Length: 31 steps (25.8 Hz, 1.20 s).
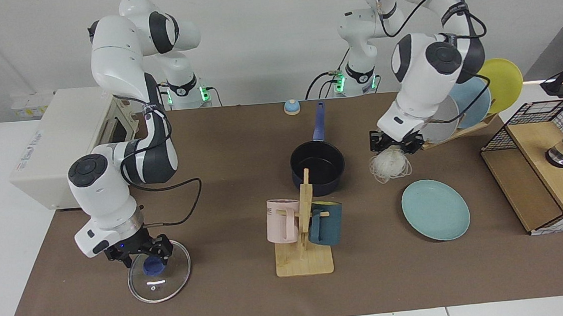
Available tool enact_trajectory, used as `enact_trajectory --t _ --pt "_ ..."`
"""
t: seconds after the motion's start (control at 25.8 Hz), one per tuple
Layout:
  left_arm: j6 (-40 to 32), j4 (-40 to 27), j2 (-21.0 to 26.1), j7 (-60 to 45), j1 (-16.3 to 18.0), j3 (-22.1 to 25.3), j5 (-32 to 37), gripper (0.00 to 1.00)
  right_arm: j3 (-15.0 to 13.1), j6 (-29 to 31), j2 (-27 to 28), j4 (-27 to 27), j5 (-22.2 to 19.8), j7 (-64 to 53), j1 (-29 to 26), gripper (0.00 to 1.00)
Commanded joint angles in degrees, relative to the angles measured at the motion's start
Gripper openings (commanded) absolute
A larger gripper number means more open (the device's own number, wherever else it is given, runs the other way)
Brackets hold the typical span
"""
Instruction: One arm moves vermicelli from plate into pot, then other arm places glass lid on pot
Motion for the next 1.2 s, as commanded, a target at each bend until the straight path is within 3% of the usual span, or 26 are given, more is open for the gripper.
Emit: enact_trajectory --t 0.0,0.16,0.39,0.5,0.74,0.93,1.01,1.16 --pt "2.9 -2.8 -2.3 -10.5 -2.1 -4.7 -0.6 0.00 0.6 4.3 0.7 -1.3 0.2 -1.7 -0.5 1.00" --pt "5.8 -5.4 -2.1 -16.3 -3.1 -7.3 -0.3 0.00 0.6 5.1 0.8 -2.2 0.2 -1.8 -0.5 1.00" --pt "19.2 -13.0 -0.3 -18.1 -5.4 -7.4 0.0 0.00 0.6 7.5 0.8 -4.4 0.3 -1.2 0.0 0.99" --pt "20.0 -13.1 0.7 -19.8 -7.0 -7.3 1.3 0.00 0.6 9.1 0.8 -5.8 0.2 -1.3 -0.1 0.99" --pt "20.2 -14.6 1.0 -19.2 -7.0 -7.4 4.0 0.00 0.6 9.6 0.8 -6.0 0.4 -1.1 0.2 0.99" --pt "21.4 -15.8 1.1 -20.1 -7.4 -7.4 5.5 0.00 0.6 9.7 0.8 -6.1 0.3 -0.9 0.1 0.88" --pt "21.3 -15.8 1.1 -22.0 -7.4 -7.4 5.5 1.00 0.6 9.7 0.8 -6.2 0.3 -0.9 0.0 0.79" --pt "21.1 -15.5 1.0 -23.8 -7.7 -7.4 5.5 1.00 0.6 9.7 0.8 -6.2 0.3 -0.9 -0.3 0.41"
